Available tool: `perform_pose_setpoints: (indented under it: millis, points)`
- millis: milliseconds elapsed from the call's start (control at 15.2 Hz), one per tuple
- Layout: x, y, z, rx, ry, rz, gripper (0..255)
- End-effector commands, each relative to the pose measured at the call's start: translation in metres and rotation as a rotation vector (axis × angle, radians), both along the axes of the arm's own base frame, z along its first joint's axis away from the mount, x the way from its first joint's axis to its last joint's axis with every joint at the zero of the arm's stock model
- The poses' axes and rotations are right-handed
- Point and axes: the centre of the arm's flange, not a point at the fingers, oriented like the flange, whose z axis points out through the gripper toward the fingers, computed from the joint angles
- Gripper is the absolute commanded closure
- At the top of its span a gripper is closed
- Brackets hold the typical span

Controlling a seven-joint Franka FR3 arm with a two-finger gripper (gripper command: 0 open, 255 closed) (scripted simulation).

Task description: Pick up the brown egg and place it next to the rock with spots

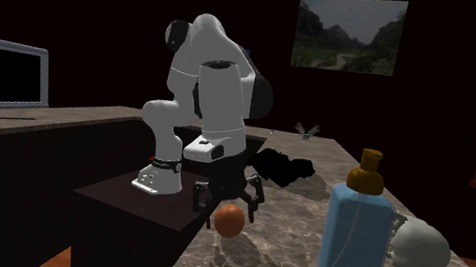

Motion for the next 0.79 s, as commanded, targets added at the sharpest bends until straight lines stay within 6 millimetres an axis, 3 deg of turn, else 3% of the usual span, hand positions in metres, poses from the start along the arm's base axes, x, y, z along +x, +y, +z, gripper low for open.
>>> perform_pose_setpoints:
  millis: [0,132,198,726]
  points:
    - [0.0000,0.0000,-0.0001,0.000,0.000,0.000,0]
    - [0.0000,0.0000,-0.0001,0.000,0.000,0.000,0]
    - [0.0000,0.0000,-0.0001,0.000,0.000,0.000,255]
    - [0.0000,0.0000,-0.0001,0.000,0.000,0.000,255]
